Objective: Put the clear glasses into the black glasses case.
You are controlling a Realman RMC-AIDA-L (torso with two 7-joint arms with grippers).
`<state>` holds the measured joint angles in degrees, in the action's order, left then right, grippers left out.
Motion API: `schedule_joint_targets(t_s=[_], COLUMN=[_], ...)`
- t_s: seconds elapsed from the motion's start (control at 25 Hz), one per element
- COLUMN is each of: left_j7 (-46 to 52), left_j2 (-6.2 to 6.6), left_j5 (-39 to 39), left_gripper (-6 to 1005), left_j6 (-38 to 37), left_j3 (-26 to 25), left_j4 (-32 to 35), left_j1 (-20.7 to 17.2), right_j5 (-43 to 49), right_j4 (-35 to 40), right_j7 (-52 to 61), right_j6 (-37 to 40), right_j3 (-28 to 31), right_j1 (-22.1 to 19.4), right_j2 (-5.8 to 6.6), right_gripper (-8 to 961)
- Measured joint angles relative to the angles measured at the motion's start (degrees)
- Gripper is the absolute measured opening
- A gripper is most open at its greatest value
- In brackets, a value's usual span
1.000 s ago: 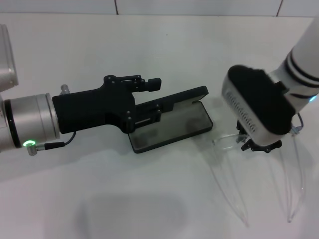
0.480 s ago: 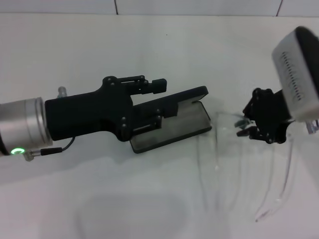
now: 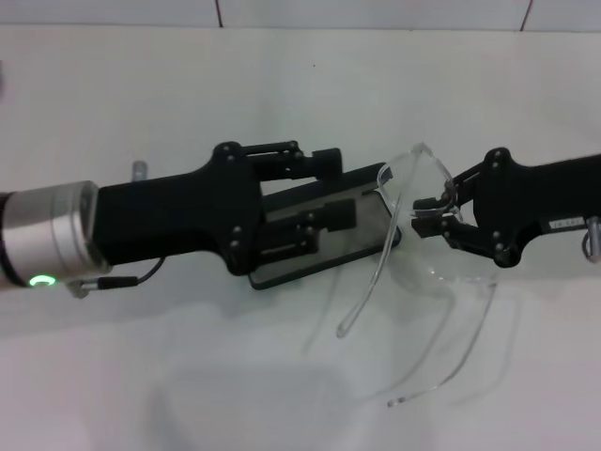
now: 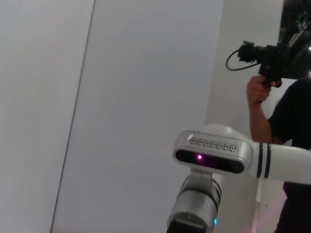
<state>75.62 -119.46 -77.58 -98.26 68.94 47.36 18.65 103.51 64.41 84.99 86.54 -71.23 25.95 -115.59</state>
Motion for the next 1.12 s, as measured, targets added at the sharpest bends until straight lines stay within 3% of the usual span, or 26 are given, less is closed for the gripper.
schedule_joint_targets(t_s=[0.32,0.56,1.12], left_j7=[0.04,0.11,-0.33], left_j2=[-0.15,-0.22,0.34], left_j5=[-0.31,-0.55,-0.63], left_gripper=[570,573,581], left_j6=[-0.15,-0.78,-0.64], left_j3=[0.95,2.59,1.15], left_j4=[-2.8,-4.88,-4.89], left_j1=[4.38,6.65,6.31], right_j5=[-7.49,-11.21,-11.74], right_j4=[-9.07,-10.99,-11.31], right_j7=[-6.58,-8.85,-8.44], right_j6=[2.91,5.67,6.36], right_j3=[0.49,0.35,0.37], right_j1=[-0.17,0.17,0.88], right_j2=[0.07,0.05,0.0], right_gripper=[119,119,119])
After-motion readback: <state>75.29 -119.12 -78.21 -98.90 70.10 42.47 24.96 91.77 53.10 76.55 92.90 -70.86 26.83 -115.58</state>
